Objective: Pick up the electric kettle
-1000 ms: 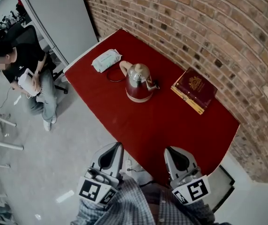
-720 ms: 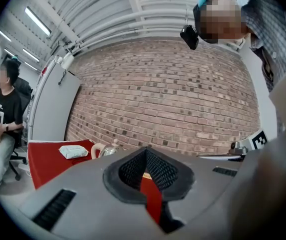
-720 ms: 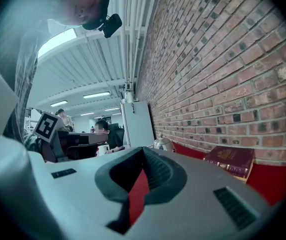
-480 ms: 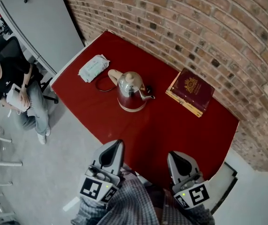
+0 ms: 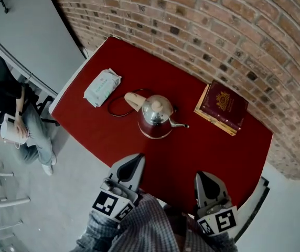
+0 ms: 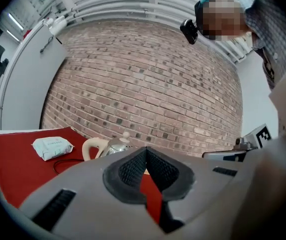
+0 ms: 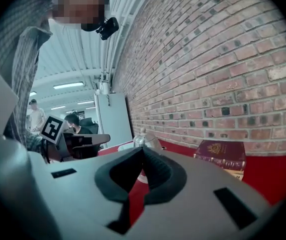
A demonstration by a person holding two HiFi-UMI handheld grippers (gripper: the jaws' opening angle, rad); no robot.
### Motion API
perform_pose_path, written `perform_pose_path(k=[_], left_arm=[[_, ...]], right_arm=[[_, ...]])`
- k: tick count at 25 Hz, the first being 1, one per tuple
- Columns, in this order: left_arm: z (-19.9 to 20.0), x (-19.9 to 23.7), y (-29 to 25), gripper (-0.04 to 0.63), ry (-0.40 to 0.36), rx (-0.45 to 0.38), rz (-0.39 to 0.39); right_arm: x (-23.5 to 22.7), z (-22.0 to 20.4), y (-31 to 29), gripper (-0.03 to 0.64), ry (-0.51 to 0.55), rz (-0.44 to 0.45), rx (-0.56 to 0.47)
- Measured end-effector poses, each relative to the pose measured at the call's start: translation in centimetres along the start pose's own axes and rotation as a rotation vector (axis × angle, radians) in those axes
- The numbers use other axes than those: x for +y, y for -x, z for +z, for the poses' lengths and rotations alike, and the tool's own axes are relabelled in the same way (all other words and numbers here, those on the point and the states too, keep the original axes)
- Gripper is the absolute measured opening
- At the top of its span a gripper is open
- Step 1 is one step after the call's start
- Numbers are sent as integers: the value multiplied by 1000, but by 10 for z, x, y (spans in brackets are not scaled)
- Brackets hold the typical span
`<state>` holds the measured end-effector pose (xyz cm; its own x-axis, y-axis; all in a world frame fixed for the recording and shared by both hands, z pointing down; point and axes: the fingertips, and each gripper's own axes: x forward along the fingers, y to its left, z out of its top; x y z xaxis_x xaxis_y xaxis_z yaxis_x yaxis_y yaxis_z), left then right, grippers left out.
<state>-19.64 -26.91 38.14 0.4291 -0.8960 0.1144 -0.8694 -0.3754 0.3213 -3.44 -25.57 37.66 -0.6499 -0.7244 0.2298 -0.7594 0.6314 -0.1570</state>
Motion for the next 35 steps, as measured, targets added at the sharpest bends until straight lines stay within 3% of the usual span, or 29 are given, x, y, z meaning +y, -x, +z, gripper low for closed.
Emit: perform_pose_path(k=[6,12,19,23,28,35], left_arm=[[3,47,-18,8,9,23,-54],[0,101,-37,12,127,10,-29],[-13,150,-66,89,166,38,-28],[-34,170,-84,107,160,98,-33],[-48,188,-106,181,264,111,-52],[-64,206,-130,189,251,152,-46]], right_arm=[[15,1,-37,8,-11,-48,19],[25,-3,-57,8,-23,-102,43],[24,-15,-79,8,-53,-168,76],[26,-21,-91,8,-74,-187,91],[29,-25,-106,7,-119,-193,104],[24,-32,-120,8,-143,-211,117]])
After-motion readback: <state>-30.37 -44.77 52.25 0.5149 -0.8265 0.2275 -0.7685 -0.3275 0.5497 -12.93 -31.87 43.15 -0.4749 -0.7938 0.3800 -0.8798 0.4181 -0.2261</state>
